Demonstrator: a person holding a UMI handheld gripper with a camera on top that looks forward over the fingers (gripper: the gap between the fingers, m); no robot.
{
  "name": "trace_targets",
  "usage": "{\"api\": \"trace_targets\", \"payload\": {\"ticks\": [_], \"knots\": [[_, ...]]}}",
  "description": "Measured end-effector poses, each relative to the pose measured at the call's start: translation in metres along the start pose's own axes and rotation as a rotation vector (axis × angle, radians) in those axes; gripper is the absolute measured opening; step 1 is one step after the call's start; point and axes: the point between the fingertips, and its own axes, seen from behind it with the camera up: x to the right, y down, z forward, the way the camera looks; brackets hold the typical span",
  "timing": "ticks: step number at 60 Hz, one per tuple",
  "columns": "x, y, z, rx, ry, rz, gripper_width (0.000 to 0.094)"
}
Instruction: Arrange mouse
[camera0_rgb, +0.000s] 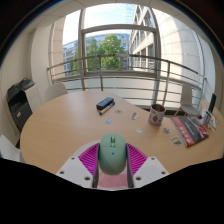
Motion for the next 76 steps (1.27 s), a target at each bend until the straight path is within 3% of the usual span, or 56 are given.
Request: {"api": "trace_targets", "payload": {"ticks": [8, 18, 20, 25, 28, 32, 47, 62, 76], "knots": [[-0.014, 0.057, 0.031, -0.099, 0.010, -0.029, 0.0403], [-0.016, 0.078, 0.036, -0.151, 0.007, -0.022, 0.0515], [-0.016, 0.075, 0.032, -0.147, 0.009, -0.028, 0.0582], [-0.016, 0.060, 0.014, -0.129, 0.014, -0.045, 0.0864], [-0.015, 0.049, -0.002, -0.110, 0.031, -0.045, 0.0823], [-0.015, 0.033, -0.030, -0.094, 0.045, -0.041, 0.0860], [-0.023, -0.006, -0.153, -0.021, 0.065, -0.036, 0.0846], [-0.030, 0.007, -0.244, 0.010, 0.052, -0.023, 0.0847], [-0.028, 0.033, -0.286, -0.009, 0.064, -0.025, 0.0847]]}}
